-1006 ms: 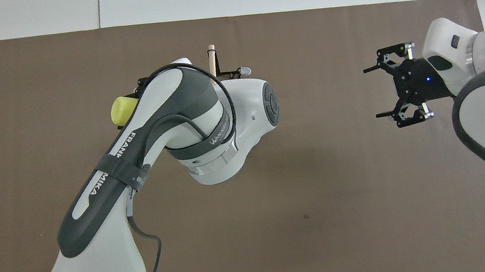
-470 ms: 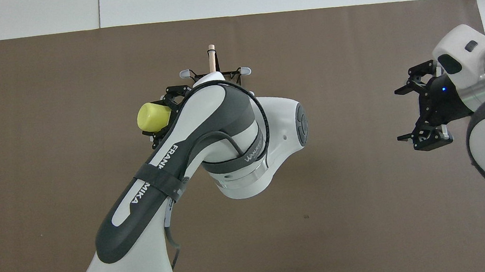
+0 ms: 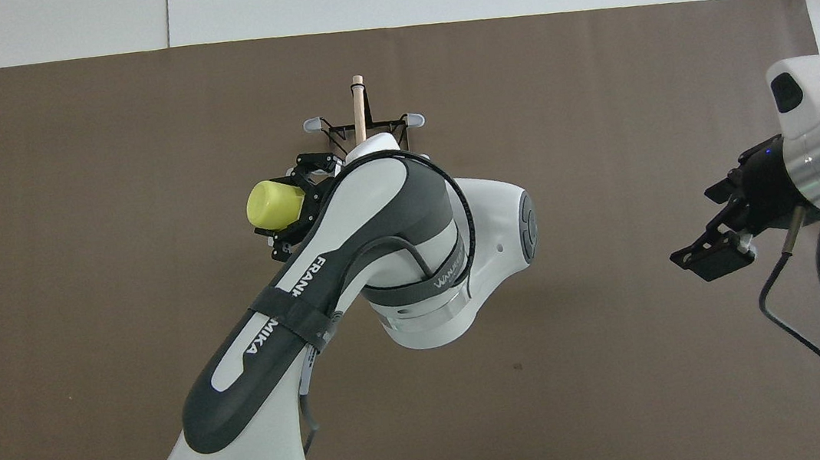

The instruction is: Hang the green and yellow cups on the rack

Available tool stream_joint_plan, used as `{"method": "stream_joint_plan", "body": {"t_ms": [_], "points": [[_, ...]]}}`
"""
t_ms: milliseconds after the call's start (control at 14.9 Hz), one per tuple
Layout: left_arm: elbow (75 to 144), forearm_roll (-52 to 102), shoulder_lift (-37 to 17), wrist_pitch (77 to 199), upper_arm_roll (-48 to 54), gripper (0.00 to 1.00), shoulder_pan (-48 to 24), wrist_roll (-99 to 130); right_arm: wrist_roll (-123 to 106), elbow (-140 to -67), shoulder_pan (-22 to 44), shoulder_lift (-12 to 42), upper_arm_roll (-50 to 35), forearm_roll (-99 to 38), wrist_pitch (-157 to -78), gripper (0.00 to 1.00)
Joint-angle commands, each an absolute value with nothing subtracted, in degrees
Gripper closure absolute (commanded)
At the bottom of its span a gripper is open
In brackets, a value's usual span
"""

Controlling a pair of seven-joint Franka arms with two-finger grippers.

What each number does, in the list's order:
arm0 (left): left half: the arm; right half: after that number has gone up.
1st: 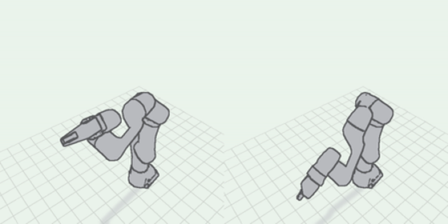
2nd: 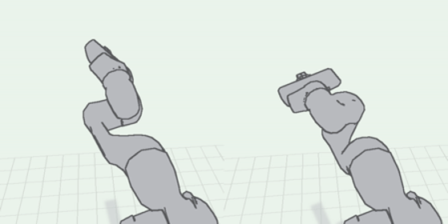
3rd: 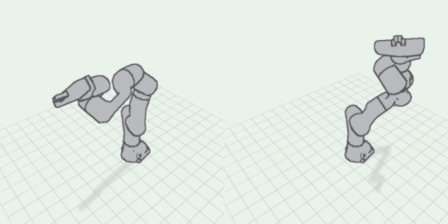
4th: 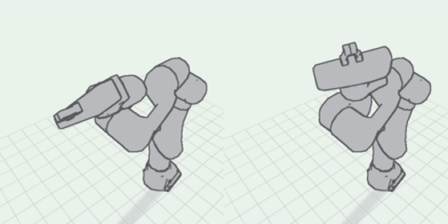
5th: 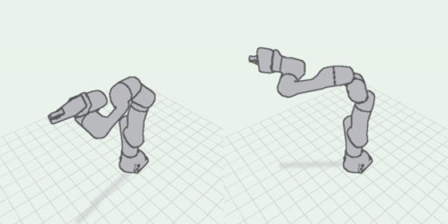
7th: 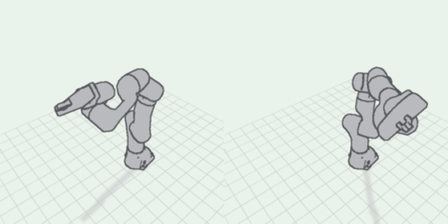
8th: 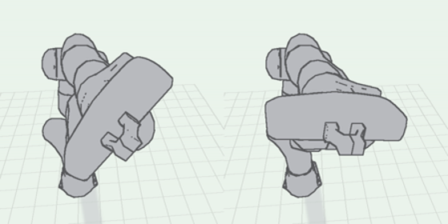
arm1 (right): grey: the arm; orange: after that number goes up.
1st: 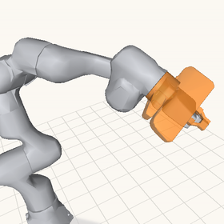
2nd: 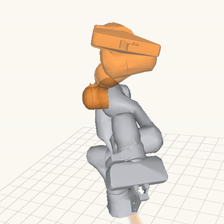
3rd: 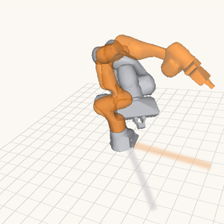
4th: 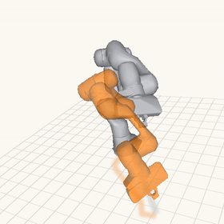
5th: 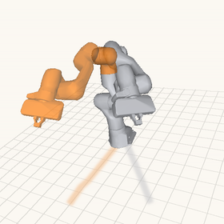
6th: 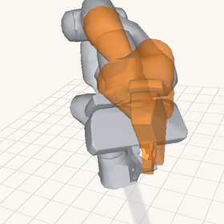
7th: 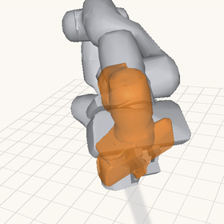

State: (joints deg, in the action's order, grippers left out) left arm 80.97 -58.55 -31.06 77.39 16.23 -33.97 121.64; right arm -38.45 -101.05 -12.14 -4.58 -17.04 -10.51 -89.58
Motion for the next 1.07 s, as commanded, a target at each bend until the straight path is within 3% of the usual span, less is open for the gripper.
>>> {"method": "stream_joint_plan", "body": {"t_ms": [0,402,470,604,1006], "points": [[84.46,-59.77,-29.45,77.78,15.38,1.00,-34.54,122.96,-32.52,-100.90,-12.48,-4.74,-17.49,-9.14,-88.42,0.00],[85.43,-60.47,-30.75,78.75,15.29,1.00,-35.15,123.05,-32.34,-100.64,-11.96,-4.83,-14.60,-8.18,-89.46,0.00],[84.56,-61.08,-33.37,78.14,15.21,1.00,-36.11,123.39,-31.73,-100.46,-10.39,-4.75,-12.59,-7.74,-91.47,0.00],[82.45,-61.35,-33.57,75.26,15.12,1.00,-36.56,123.22,-26.14,-100.37,-6.26,-4.75,-9.50,-4.85,-92.81,0.00],[81.83,-61.70,-33.49,75.05,15.29,1.00,-37.97,123.05,-20.65,-99.50,-2.83,-3.69,-6.43,-3.60,-96.06,0.00]]}}
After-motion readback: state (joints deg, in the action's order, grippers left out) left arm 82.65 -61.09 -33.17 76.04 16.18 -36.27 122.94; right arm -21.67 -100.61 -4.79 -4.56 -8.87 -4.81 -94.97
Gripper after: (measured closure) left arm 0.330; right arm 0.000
